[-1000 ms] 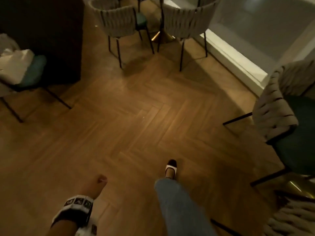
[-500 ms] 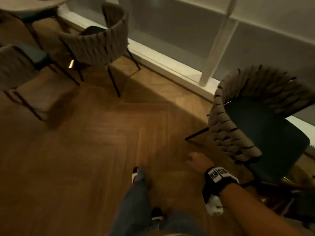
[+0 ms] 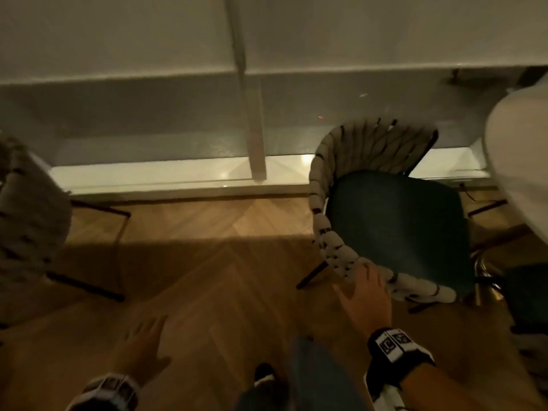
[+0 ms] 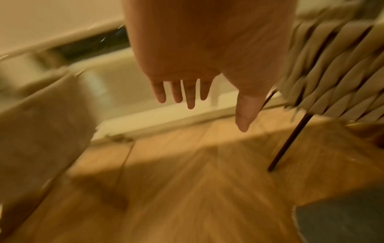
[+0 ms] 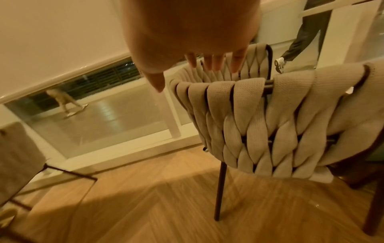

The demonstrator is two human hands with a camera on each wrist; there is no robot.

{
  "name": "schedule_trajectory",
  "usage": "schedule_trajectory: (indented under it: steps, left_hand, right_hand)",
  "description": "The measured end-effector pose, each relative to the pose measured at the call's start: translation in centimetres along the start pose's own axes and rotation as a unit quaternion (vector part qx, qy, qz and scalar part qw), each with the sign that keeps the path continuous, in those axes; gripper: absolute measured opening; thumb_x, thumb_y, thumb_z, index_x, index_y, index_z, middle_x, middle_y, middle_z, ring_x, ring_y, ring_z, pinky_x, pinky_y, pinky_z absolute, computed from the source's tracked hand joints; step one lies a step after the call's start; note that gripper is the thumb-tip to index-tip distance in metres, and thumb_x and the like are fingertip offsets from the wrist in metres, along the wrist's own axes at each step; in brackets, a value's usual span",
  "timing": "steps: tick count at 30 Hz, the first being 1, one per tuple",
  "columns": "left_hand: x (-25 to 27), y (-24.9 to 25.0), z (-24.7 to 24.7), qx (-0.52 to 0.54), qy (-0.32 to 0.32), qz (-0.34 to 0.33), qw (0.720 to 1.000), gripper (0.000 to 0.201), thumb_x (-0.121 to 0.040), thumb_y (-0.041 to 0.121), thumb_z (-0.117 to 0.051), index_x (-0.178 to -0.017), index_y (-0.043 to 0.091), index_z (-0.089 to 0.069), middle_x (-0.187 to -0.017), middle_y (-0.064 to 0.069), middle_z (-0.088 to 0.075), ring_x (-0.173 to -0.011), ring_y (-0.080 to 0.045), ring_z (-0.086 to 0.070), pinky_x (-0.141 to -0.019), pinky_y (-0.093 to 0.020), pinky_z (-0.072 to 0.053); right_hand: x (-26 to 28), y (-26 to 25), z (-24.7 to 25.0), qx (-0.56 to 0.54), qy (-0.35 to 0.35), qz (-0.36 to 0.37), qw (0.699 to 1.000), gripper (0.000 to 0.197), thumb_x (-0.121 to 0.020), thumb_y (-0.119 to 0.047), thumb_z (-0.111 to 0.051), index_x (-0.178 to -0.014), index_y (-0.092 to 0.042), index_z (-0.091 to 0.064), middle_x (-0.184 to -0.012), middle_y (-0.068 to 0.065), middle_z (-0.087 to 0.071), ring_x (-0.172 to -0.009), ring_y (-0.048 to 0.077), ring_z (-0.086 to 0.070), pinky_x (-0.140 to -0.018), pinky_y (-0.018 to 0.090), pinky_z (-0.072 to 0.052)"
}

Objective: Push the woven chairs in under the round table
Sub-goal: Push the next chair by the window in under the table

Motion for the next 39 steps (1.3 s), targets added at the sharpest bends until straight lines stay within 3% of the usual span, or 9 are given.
schedule_trajectory:
  steps: [4, 5, 11, 17, 18, 21, 24, 28, 39]
  left_hand:
    - [-11.2, 9.4, 12.5, -0.106, 0.074, -0.095, 0.987, 0.076, -0.088, 0.048, -0.052, -0.149, 0.019, -0.017, -0.157, -0.006, -0.020, -0.144, -0.024, -0.017, -0.117, -0.040, -0.018]
    - [-16.9, 15.6, 16.6, -0.111, 0.128, -0.198, 0.966, 0.073, -0.090, 0.046, -0.050, -0.149, 0.020, -0.017, -0.158, -0.006, -0.018, -0.145, -0.024, -0.014, -0.118, -0.041, -0.015]
    - [-27.3, 32.1, 22.5, -0.261, 0.136, -0.359, 0.886, 0.097, -0.080, 0.021, -0.068, -0.150, 0.020, -0.001, -0.160, -0.005, 0.000, -0.147, -0.024, -0.002, -0.121, -0.041, -0.011]
    - [-31.1, 41.1, 22.8, -0.418, 0.121, -0.493, 0.754, 0.084, -0.077, 0.019, -0.070, -0.146, 0.019, -0.022, -0.154, -0.007, -0.024, -0.142, -0.031, -0.018, -0.118, -0.048, -0.016]
    - [-31.9, 40.4, 22.9, -0.417, 0.116, -0.489, 0.757, 0.083, -0.076, 0.019, -0.071, -0.145, 0.021, -0.024, -0.153, -0.007, -0.027, -0.142, -0.032, -0.019, -0.117, -0.050, -0.014]
    - [-35.1, 41.6, 23.9, -0.416, 0.145, -0.566, 0.696, 0.073, -0.056, 0.025, -0.086, -0.121, 0.027, -0.051, -0.123, -0.006, -0.061, -0.120, -0.034, -0.050, -0.114, -0.051, -0.016]
    - [-36.6, 42.4, 23.8, -0.441, 0.140, -0.627, 0.626, 0.050, -0.041, 0.039, -0.088, -0.087, 0.030, -0.070, -0.086, 0.000, -0.072, -0.085, -0.027, -0.068, -0.097, -0.054, -0.046]
    - [-36.9, 42.8, 23.6, -0.404, 0.089, -0.645, 0.642, 0.028, -0.057, 0.042, -0.075, -0.081, 0.030, -0.069, -0.080, 0.004, -0.071, -0.076, -0.021, -0.066, -0.084, -0.041, -0.051]
    - [-38.7, 49.8, 21.9, -0.350, 0.085, -0.627, 0.691, 0.045, -0.068, 0.055, -0.049, -0.104, 0.032, -0.065, -0.110, 0.005, -0.067, -0.102, -0.020, -0.059, -0.099, -0.043, -0.041]
  right_hand:
    - [-4.2, -2.3, 0.3, -0.029, 0.020, -0.055, 0.998, 0.091, -0.082, -0.065, -0.056, -0.150, -0.018, -0.019, -0.157, 0.011, -0.024, -0.143, 0.030, -0.024, -0.115, 0.050, -0.025]
    - [-7.6, -1.2, 0.7, -0.053, 0.035, -0.110, 0.992, 0.094, -0.080, -0.068, -0.056, -0.151, -0.019, -0.017, -0.158, 0.010, -0.022, -0.144, 0.029, -0.022, -0.115, 0.049, -0.024]
    - [-14.3, -5.4, -2.0, -0.107, -0.004, -0.190, 0.976, 0.078, -0.091, -0.062, -0.038, -0.151, -0.020, -0.012, -0.159, 0.010, -0.021, -0.144, 0.030, -0.023, -0.113, 0.049, -0.028]
    - [-16.6, -7.8, -4.2, -0.125, -0.055, -0.263, 0.955, 0.102, -0.078, -0.064, -0.060, -0.151, -0.015, -0.010, -0.157, 0.011, -0.023, -0.142, 0.034, -0.025, -0.114, 0.054, -0.025]
    - [-16.6, -8.7, -4.4, -0.116, -0.062, -0.246, 0.960, 0.100, -0.078, -0.062, -0.062, -0.151, -0.014, -0.013, -0.156, 0.013, -0.026, -0.140, 0.036, -0.029, -0.113, 0.055, -0.026]
    - [-18.8, -9.3, -4.8, -0.109, -0.063, -0.268, 0.955, 0.079, -0.071, -0.058, -0.070, -0.133, -0.015, -0.045, -0.130, 0.015, -0.058, -0.113, 0.038, -0.058, -0.088, 0.056, -0.048]
    - [-20.0, -8.9, -5.1, -0.088, -0.081, -0.289, 0.950, 0.055, -0.052, -0.048, -0.086, -0.094, -0.018, -0.068, -0.082, 0.007, -0.074, -0.066, 0.024, -0.070, -0.049, 0.038, -0.056]
    - [-20.4, -8.5, -4.8, -0.093, -0.087, -0.272, 0.954, 0.029, -0.093, -0.030, -0.056, -0.116, -0.013, -0.058, -0.107, 0.012, -0.069, -0.091, 0.032, -0.068, -0.074, 0.043, -0.055]
    - [-21.9, 0.1, 0.5, -0.073, -0.060, -0.247, 0.964, 0.026, -0.092, -0.027, -0.052, -0.112, -0.013, -0.061, -0.104, 0.013, -0.068, -0.092, 0.033, -0.064, -0.073, 0.034, -0.045]
Point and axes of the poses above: each hand's wrist, its own x-axis away from the middle knuckle, its own z-axis out of the back of the hand, y = z × x, the point moved 7 cm from there along -x, towards the middle knuckle
